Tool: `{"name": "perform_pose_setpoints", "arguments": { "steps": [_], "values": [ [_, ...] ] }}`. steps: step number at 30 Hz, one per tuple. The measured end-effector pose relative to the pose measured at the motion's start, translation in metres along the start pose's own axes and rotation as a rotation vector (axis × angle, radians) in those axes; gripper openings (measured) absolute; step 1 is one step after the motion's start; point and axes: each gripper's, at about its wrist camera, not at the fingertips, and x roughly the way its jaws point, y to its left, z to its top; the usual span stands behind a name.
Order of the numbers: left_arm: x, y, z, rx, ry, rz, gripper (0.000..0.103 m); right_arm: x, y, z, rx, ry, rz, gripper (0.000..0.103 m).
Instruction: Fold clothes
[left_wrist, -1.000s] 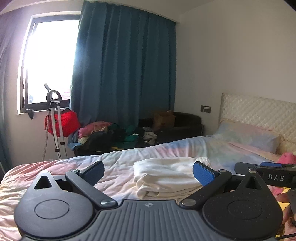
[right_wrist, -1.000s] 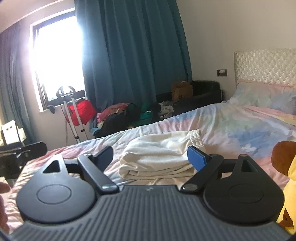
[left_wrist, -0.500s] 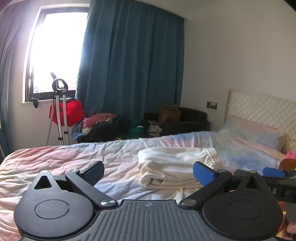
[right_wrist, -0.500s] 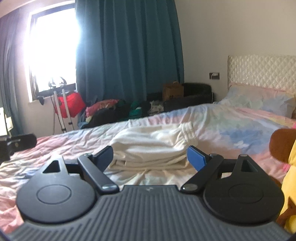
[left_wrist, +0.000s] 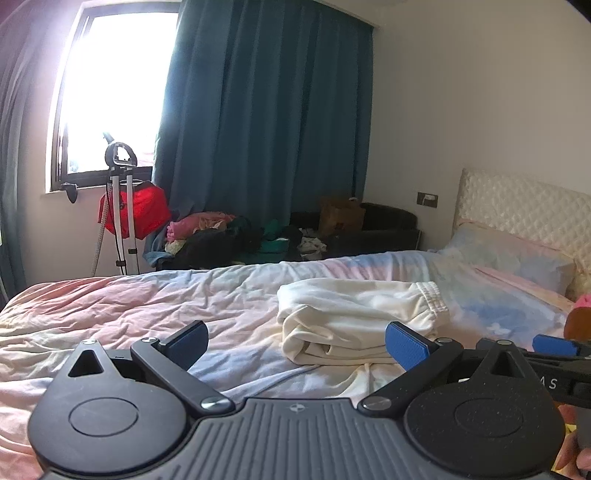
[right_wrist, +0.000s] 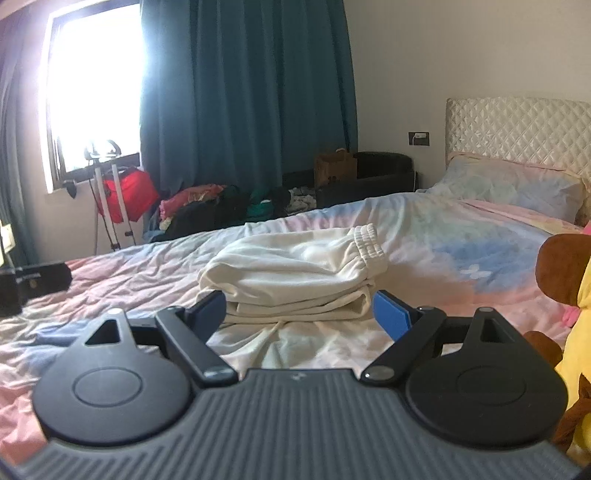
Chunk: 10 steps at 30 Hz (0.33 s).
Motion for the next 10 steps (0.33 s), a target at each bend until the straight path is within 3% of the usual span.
{"name": "perform_pose_setpoints", "arguments": {
  "steps": [10],
  "values": [
    [0.0056, 0.0028, -0.0041, -0.025, 0.018, 0.008, 0.103, 0.0014, 0.0, 0.0015, 0.002, 0.012, -0.003, 0.088]
  ]
}}
